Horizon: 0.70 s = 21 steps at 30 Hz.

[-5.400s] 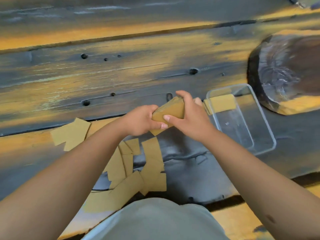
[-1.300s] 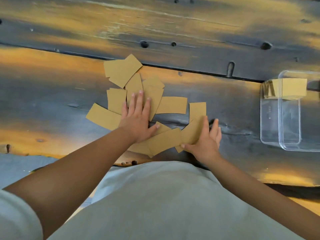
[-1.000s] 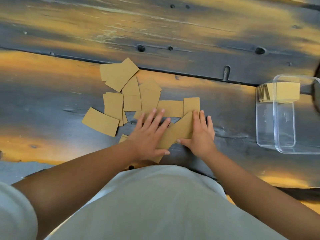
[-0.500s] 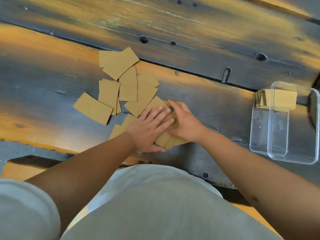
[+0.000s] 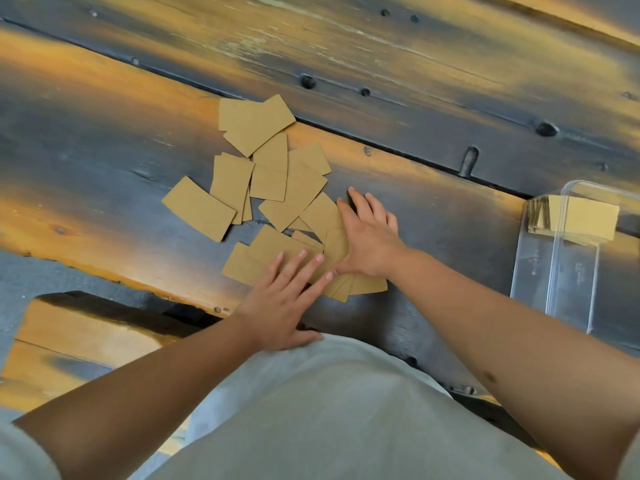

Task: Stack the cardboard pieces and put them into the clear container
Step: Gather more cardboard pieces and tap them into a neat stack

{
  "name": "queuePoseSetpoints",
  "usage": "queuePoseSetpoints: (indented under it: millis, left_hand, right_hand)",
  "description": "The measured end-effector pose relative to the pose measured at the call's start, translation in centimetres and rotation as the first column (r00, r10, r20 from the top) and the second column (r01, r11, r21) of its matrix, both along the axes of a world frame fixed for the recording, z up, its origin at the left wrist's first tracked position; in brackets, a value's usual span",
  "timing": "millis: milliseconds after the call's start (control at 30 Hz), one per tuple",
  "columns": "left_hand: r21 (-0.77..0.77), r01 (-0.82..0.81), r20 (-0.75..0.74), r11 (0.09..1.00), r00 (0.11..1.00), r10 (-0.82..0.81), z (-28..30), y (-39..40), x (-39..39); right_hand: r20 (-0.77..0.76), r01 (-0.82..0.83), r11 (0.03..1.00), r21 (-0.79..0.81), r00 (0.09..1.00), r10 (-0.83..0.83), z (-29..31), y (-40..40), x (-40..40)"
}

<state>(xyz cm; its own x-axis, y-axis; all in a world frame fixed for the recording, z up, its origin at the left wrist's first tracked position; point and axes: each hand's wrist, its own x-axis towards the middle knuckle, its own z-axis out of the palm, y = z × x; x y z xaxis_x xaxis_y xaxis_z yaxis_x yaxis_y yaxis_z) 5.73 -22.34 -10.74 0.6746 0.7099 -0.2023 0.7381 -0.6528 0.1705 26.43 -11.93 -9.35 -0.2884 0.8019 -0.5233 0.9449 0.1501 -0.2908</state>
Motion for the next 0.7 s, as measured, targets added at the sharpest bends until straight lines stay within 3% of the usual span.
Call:
queuePoseSetpoints:
  millis: [133, 267, 433, 500, 633, 700]
  left_hand:
    - [-0.033, 0.002, -0.008, 0.999, 1.000, -0.002, -0.8, 1.5, 1.7]
    - [-0.001, 0.117, -0.005, 0.993, 0.993, -0.117, -1.2, 5.1, 2.5]
    - [0.028, 0.193, 0.055, 0.981, 0.979, -0.194, -1.5, 6.3, 3.2]
    - [0.028, 0.215, 0.072, 0.976, 0.974, -0.217, -1.5, 6.7, 3.3]
    - [0.001, 0.189, 0.074, 0.982, 0.979, -0.189, -1.1, 7.7, 3.7]
    - [0.005, 0.217, 0.066, 0.976, 0.974, -0.217, -1.1, 8.1, 3.9]
  right_hand:
    - [-0.089, 0.126, 0.992, -0.003, 0.988, -0.126, -0.1, -0.2, 0.2]
    - [-0.168, 0.341, 0.937, -0.072, 0.922, -0.348, 0.5, 0.3, 1.7]
    - [-0.297, 0.403, 0.886, -0.231, 0.838, -0.458, 2.5, 0.1, 2.8]
    - [-0.345, 0.447, 0.819, -0.360, 0.751, -0.562, 3.1, -0.5, 3.0]
    - [-0.374, 0.502, 0.555, -0.664, 0.420, -0.827, 3.2, -2.5, 3.6]
    - [-0.402, 0.486, 0.512, -0.708, 0.318, -0.858, 3.1, -3.3, 4.0]
